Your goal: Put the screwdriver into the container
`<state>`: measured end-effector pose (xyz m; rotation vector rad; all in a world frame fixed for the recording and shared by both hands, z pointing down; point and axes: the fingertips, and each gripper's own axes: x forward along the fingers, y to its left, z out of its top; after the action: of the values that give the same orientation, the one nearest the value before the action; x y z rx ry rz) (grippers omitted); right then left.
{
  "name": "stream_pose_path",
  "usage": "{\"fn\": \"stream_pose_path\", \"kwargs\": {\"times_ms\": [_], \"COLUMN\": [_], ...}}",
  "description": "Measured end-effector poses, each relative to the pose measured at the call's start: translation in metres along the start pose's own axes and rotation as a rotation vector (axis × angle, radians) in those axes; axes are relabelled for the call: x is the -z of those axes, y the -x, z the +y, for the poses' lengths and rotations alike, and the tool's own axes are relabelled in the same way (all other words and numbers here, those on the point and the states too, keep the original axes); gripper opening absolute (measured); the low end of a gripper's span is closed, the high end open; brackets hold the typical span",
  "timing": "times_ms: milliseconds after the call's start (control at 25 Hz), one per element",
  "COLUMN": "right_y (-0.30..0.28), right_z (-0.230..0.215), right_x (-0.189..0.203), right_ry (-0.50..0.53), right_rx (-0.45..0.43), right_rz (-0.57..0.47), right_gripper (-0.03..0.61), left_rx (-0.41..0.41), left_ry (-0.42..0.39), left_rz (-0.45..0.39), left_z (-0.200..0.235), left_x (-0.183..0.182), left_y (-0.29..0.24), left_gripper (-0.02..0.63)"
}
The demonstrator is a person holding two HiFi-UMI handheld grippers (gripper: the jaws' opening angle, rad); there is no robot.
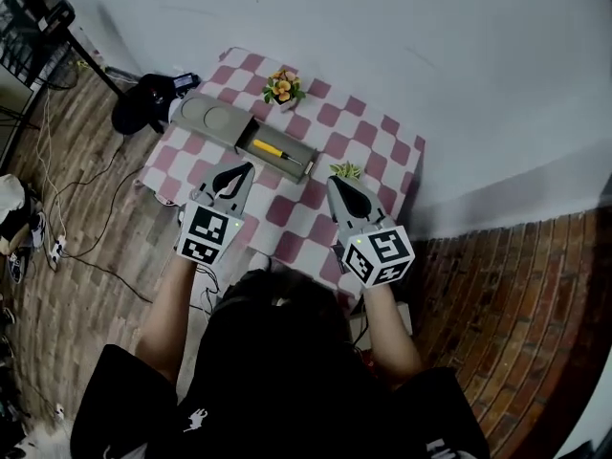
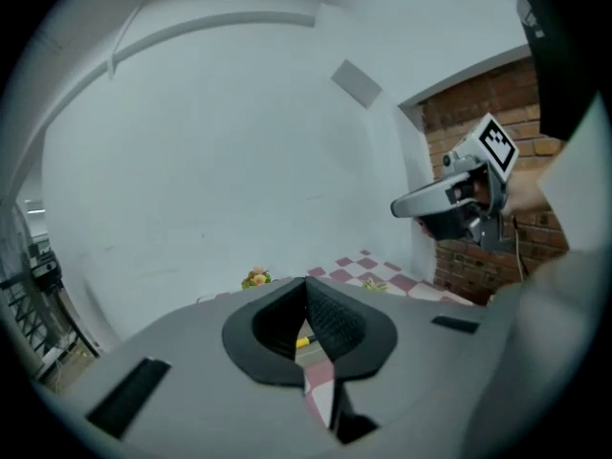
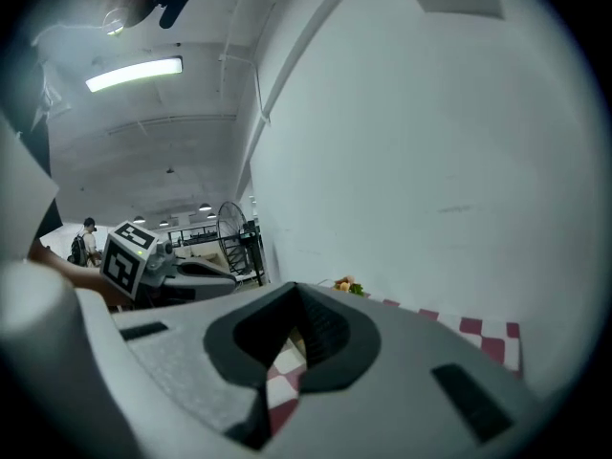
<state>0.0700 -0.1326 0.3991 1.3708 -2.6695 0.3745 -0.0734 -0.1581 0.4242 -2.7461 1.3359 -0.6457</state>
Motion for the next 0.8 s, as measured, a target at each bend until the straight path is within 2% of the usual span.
{"fn": "stream_pose_path", "kwargs": {"times_ms": [320,440,800], "right_y": [0.045,0.056,0.066], "right_z": [0.01,0.011,0.016], "right_x": [-0.02,-0.025,-0.029], "right_ry": [0.035,0.035,0.042], "right_rx": [-0.012,-0.012,-0.015], "right_rz": [-0.055,-0.072,-0.091], "right_gripper": [0.002,0.002,0.002], "left_rx": [-0.165,-0.189,-0.203], "left_ry": [0.09,0.1,0.082], "left_rz": [-0.104,-0.133,-0.145], "left_z": [-0.02,-0.024,-0.029], "left_x": [-0.024,-0.032,-0.036], "left_y": [0.062,0.073,0.082], "left_gripper": [0.003,0.003,0.003]}}
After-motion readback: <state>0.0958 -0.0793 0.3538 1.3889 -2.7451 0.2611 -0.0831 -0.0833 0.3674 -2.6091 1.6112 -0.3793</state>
